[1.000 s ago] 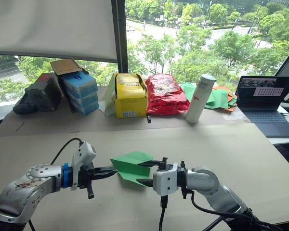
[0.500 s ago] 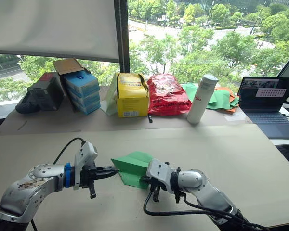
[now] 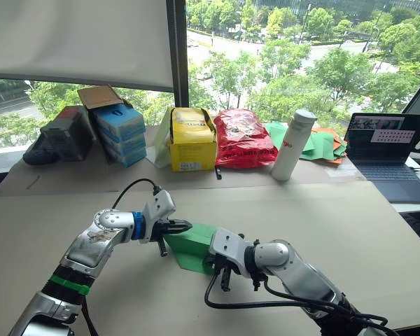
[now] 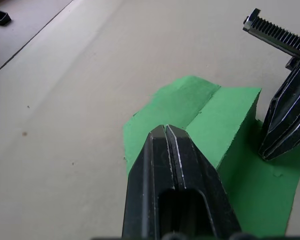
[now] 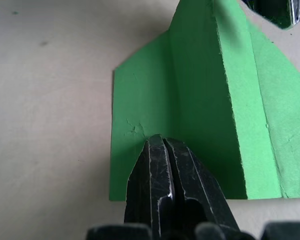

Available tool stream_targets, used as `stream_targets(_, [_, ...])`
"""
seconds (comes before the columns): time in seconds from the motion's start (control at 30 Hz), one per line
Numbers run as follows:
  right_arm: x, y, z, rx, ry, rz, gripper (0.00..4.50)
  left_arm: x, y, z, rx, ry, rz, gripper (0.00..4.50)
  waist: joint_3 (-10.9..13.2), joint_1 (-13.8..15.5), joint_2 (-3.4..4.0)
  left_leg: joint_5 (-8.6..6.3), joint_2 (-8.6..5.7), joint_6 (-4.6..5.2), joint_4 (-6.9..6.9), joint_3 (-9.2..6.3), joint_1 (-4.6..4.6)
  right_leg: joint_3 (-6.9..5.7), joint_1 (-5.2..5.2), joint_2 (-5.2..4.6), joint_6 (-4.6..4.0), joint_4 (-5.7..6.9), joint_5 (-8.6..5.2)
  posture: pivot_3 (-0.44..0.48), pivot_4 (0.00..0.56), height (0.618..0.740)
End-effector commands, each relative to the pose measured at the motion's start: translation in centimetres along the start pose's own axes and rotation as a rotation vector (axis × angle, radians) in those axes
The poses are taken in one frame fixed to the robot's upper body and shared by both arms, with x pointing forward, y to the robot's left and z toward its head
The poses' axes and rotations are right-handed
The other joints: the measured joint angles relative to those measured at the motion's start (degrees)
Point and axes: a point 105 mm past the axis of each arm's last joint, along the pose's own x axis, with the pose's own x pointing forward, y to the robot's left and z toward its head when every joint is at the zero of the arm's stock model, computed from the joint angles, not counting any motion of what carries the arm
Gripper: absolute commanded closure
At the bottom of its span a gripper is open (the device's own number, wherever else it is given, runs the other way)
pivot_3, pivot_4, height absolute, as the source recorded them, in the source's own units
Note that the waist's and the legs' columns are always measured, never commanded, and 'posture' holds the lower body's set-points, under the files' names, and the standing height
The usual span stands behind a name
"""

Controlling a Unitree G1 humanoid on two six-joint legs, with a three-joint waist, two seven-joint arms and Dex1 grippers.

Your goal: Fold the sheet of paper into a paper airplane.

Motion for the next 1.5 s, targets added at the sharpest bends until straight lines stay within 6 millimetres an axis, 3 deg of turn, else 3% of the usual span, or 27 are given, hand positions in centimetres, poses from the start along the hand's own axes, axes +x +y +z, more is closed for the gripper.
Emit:
stream_targets(0.03, [0.2, 0.0, -2.0, 0.039, 0.08, -0.013, 4.48, 0.0, -0.4, 1.0, 0.071, -0.002, -0.05, 4.5, 0.0, -0.07, 0.0, 0.0, 0.01, 0.0, 0.0, 0.0, -0.01, 0.0, -0.01, 0.0, 0.0, -0.01, 0.0, 0.0, 0.15, 0.74])
stream_targets(0.27, [0.0, -0.6, -1.3, 0.048, 0.049, -0.047, 4.48, -0.5, -1.1, -0.2, 0.076, 0.028, -0.062, 4.5, 0.0, -0.07, 0.0, -0.14, 0.03, 0.25, 0.05, -0.03, -0.01, -0.01, -0.01, -0.02, 0.0, 0.03, 0.0, 0.0, 0.15, 0.74])
stream_targets(0.57, [-1.4, -0.5, 0.2, 0.074, -0.015, -0.064, 4.48, -0.3, -2.4, 0.2, 0.079, -0.002, -0.063, 4.5, 0.0, 0.24, 0.0, -0.14, 0.03, 0.24, 0.14, -0.05, -0.12, -0.06, -0.04, -0.07, 0.01, 0.03, 0.0, 0.0, 0.15, 0.74])
stream_targets(0.93, [-4.2, 1.2, 1.5, 0.328, -0.127, 0.003, 4.48, -0.8, -3.0, 0.4, 0.106, -0.055, -0.014, 4.5, 0.01, 0.35, 0.01, -0.29, 0.05, 0.51, 0.26, -0.08, -0.3, -0.1, -0.11, -0.1, 0.08, -0.02, 0.03, 0.0, 0.15, 0.74])
stream_targets(1.17, [-5.9, -2.1, 3.0, 0.446, -0.235, -0.072, 4.48, -1.1, -4.6, -0.2, 0.217, -0.084, -0.033, 4.5, 0.03, 0.2, 0.04, -0.31, 0.04, 0.53, 0.26, -0.09, -0.27, -0.04, -0.12, -0.15, 0.07, 0.0, 0.03, 0.0, 0.15, 0.74])
stream_targets(1.5, [-4.4, -5.1, 2.5, 0.446, -0.208, -0.146, 4.48, -1.2, -5.7, -2.1, 0.268, -0.056, -0.033, 4.5, 0.05, 0.19, 0.08, -0.3, 0.01, 0.51, 0.25, -0.06, -0.29, -0.1, -0.13, -0.21, 0.08, -0.01, 0.04, 0.0, 0.15, 0.74])
